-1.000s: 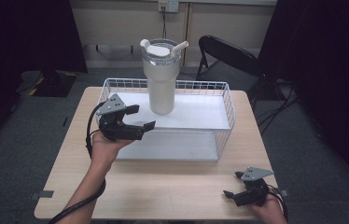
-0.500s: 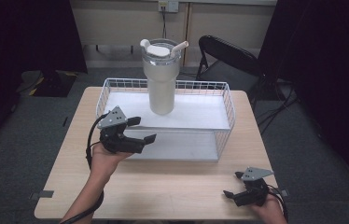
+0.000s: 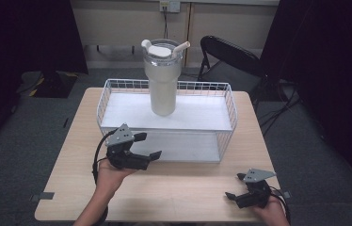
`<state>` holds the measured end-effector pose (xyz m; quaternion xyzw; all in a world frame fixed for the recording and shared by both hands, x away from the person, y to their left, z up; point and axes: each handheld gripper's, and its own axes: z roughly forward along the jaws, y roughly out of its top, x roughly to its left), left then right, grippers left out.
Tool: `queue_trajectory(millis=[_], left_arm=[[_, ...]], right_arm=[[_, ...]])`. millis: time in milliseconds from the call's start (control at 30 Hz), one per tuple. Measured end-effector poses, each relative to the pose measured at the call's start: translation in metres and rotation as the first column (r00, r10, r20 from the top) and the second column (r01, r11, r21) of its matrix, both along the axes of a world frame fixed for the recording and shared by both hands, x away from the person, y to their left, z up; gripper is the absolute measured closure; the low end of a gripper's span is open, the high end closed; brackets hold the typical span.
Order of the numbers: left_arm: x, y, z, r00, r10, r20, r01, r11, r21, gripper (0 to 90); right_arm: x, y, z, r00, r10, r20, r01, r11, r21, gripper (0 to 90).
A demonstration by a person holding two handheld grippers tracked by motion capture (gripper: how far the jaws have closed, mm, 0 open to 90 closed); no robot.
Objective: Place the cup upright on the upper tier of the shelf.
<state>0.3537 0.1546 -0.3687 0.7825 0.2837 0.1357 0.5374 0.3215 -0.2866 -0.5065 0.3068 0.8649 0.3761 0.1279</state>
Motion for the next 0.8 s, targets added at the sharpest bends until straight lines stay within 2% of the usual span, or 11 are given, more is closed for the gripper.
queue_trajectory(millis=[267, 800], left_arm=[[-0.004, 0.007, -0.021, 0.9996, 0.018, -0.023, -0.018, 0.9997, 0.015, 16.0], [-0.007, 0.020, -0.051, 0.9984, 0.024, -0.052, -0.024, 0.9997, 0.005, 16.0]], right_arm=[[0.000, 0.000, 0.000, 1.0000, 0.000, 0.000, 0.000, 1.000, 0.000, 9.8], [0.000, 0.000, 0.000, 1.0000, 0.000, 0.000, 0.000, 1.000, 0.000, 9.7]])
